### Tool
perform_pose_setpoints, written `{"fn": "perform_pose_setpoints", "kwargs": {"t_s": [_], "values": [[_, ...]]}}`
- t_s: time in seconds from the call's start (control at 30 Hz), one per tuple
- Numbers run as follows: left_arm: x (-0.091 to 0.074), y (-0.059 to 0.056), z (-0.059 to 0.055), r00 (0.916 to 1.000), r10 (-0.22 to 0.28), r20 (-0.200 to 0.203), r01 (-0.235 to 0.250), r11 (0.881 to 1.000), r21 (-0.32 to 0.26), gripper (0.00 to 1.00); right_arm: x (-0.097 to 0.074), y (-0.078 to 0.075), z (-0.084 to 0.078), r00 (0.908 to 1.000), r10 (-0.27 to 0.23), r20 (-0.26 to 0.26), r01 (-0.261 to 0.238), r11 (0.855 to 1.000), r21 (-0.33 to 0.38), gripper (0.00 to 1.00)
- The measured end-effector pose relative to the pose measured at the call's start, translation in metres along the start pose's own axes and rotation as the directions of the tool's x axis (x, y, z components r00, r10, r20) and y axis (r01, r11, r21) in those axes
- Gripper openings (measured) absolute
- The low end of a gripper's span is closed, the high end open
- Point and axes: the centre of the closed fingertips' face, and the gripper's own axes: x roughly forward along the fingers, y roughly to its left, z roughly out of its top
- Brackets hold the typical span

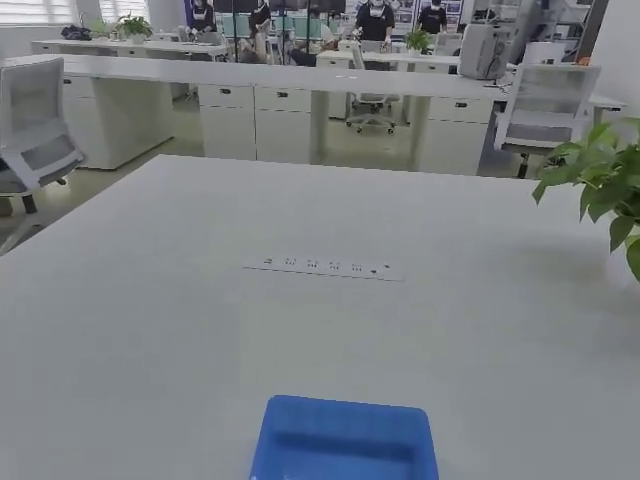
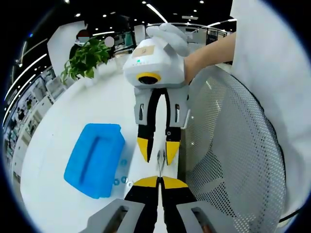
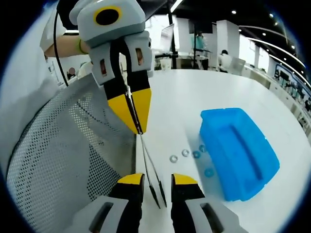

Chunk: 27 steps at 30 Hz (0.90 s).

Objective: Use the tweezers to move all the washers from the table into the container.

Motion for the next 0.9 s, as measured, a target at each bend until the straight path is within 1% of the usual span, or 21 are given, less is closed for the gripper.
{"fn": "perform_pose_setpoints", "kwargs": {"t_s": [0.03,0.13,0.2,0.33,0.4,0.53,0.6,0.73,0.9], "values": [[-0.002,0.001,0.002,0.9999,0.009,0.004,-0.009,1.000,0.003,0.00,0.002,0.005,0.001,0.9997,0.026,0.003,-0.026,1.000,-0.014,0.19],[-0.005,0.001,0.008,0.9997,0.018,0.015,-0.018,1.000,0.002,0.00,0.005,0.009,-0.002,0.9991,0.035,-0.022,-0.036,0.999,-0.025,0.19],[-0.007,0.001,0.013,0.9995,0.017,0.028,-0.016,1.000,-0.004,0.00,0.006,0.009,-0.002,0.9993,0.031,-0.019,-0.032,0.999,-0.028,0.19],[-0.008,0.000,0.017,0.9993,0.013,0.036,-0.013,1.000,-0.001,0.00,0.006,0.008,0.003,0.9996,0.026,0.007,-0.026,1.000,-0.012,0.17],[-0.007,0.002,0.021,0.9986,0.010,0.052,-0.010,1.000,-0.016,0.00,0.006,0.007,0.005,0.9996,0.020,0.019,-0.020,1.000,-0.018,0.14],[-0.008,0.005,0.027,0.9977,0.001,0.068,0.002,0.999,-0.032,0.00,0.008,0.002,0.010,0.9997,0.007,0.024,-0.006,0.999,-0.034,0.07],[-0.011,0.008,0.029,0.9981,0.006,0.062,-0.004,1.000,-0.023,0.00,0.009,-0.002,0.015,0.9993,0.003,0.038,-0.003,1.000,-0.015,0.08],[-0.016,0.014,0.028,0.9988,0.002,0.048,-0.001,1.000,-0.017,0.00,0.014,-0.004,0.025,0.9979,0.008,0.064,-0.007,1.000,-0.015,0.07],[-0.020,0.018,0.023,0.9998,0.001,0.019,-0.001,1.000,0.000,0.00,0.021,-0.009,0.034,0.9966,0.001,0.082,0.001,0.999,-0.034,0.07]]}}
